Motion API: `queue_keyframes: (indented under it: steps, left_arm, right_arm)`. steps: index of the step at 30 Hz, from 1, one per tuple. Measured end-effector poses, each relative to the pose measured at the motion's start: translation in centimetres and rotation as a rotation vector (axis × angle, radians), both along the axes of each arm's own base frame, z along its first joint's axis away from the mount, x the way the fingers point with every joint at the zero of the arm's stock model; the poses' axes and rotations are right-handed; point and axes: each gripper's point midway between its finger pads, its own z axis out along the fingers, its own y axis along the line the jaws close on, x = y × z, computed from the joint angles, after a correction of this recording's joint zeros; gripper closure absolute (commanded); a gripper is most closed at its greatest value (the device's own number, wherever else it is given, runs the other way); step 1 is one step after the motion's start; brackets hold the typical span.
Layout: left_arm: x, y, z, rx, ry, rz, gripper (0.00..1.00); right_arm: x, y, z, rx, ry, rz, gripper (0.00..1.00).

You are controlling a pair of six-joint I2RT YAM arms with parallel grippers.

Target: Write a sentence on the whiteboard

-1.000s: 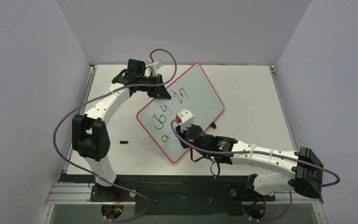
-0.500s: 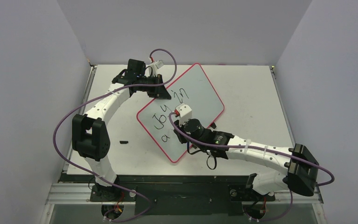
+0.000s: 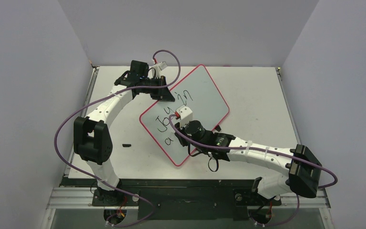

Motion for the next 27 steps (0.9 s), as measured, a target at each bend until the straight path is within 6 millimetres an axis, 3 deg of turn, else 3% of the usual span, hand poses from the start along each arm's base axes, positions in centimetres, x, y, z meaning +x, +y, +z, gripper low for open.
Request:
queue_keyframes:
  steps: [18, 27]
  left_arm:
    - [0.0, 0.0, 0.0, 0.000, 0.001, 0.001, 1.00]
    - [0.0, 0.0, 0.0, 0.000, -0.001, 0.001, 1.00]
  right_arm:
    - [-0.8, 0.5, -0.1, 0.015, 0.005, 0.026, 1.00]
    - [-1.7, -0.6, -1.6, 0.004, 0.025, 0.024, 1.00]
